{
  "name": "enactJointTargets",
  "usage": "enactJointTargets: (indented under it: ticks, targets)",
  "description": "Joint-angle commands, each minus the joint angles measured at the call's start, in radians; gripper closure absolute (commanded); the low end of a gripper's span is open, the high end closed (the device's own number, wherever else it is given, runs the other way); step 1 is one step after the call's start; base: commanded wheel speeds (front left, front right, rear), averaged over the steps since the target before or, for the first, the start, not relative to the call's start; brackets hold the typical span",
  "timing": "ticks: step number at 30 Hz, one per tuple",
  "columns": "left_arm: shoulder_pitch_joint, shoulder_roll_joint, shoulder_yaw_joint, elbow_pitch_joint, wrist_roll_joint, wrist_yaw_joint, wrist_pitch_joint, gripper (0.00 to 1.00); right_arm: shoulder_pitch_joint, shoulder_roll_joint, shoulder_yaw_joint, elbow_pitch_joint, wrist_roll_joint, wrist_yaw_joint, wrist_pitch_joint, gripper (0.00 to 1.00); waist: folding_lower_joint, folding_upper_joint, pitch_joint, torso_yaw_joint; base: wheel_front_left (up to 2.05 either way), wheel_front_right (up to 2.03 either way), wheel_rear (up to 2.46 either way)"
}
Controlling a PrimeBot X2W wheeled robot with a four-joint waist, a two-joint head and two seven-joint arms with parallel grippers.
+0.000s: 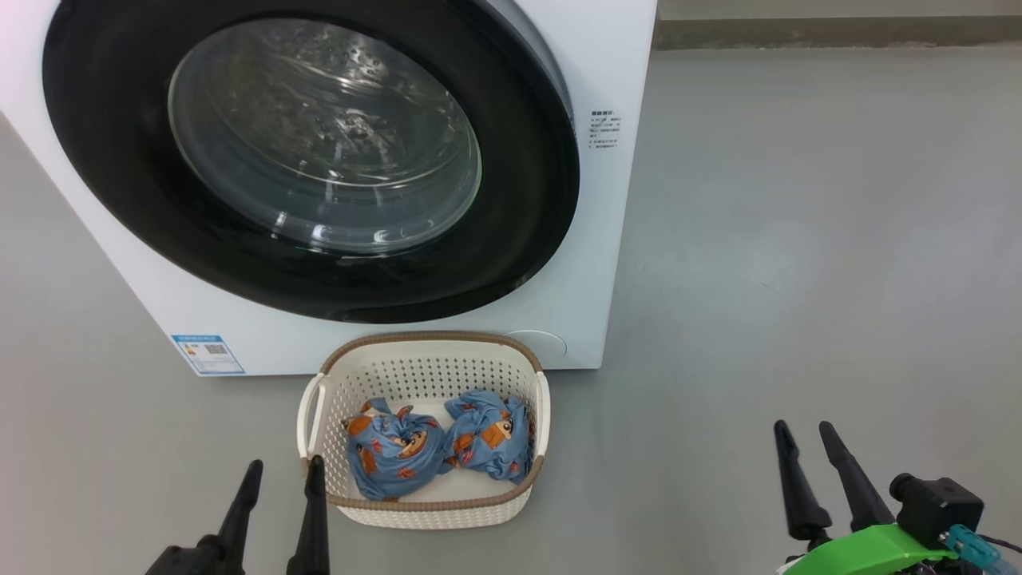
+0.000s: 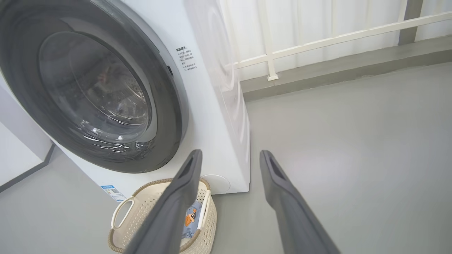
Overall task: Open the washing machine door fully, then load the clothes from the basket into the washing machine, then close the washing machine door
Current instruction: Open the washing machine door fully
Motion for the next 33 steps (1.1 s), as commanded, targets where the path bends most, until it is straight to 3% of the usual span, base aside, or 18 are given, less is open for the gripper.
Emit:
enactJointTargets:
  ticks: [1, 4, 14, 24, 30, 33]
  targets:
    - [-0.020, 0.010, 0.029, -0.017, -0.004, -0.002, -0.010, 0.00, -0.032, -0.001, 0.015, -0.025, 0.019, 0.006, -0.012, 1.00, 0.0000, 0.0000, -0.002, 0.001, 0.00, 0.00, 0.00]
    - [-0.016, 0.009, 0.030, -0.016, -0.006, -0.002, -0.010, 0.00, -0.049, 0.004, 0.021, -0.028, 0.067, 0.006, -0.012, 1.00, 0.0000, 0.0000, -0.005, 0.001, 0.00, 0.00, 0.00]
    - [-0.026, 0.006, 0.021, -0.014, -0.011, -0.002, -0.010, 0.00, -0.213, 0.009, -0.002, -0.098, 0.474, 0.006, -0.012, 1.00, 0.0000, 0.0000, 0.005, 0.007, 0.00, 0.00, 0.00]
    - [-0.055, 0.006, -0.007, -0.016, -0.026, -0.002, -0.010, 0.00, -0.440, 0.008, -0.043, -0.108, 0.668, 0.006, -0.012, 1.00, 0.0000, 0.0000, 0.041, 0.045, 0.00, 0.00, 0.00]
    - [-0.087, 0.005, -0.031, -0.019, -0.038, -0.002, -0.010, 0.00, -0.581, -0.038, -0.034, -0.077, 0.766, 0.006, -0.012, 1.00, 0.0000, 0.0000, 0.081, 0.080, 0.00, 0.00, 0.00]
    - [-0.105, 0.005, -0.045, -0.020, -0.046, -0.002, -0.010, 0.00, -0.635, -0.091, 0.026, -0.037, 0.839, 0.006, -0.012, 1.00, 0.0000, 0.0000, 0.103, 0.104, 0.00, 0.00, 0.00]
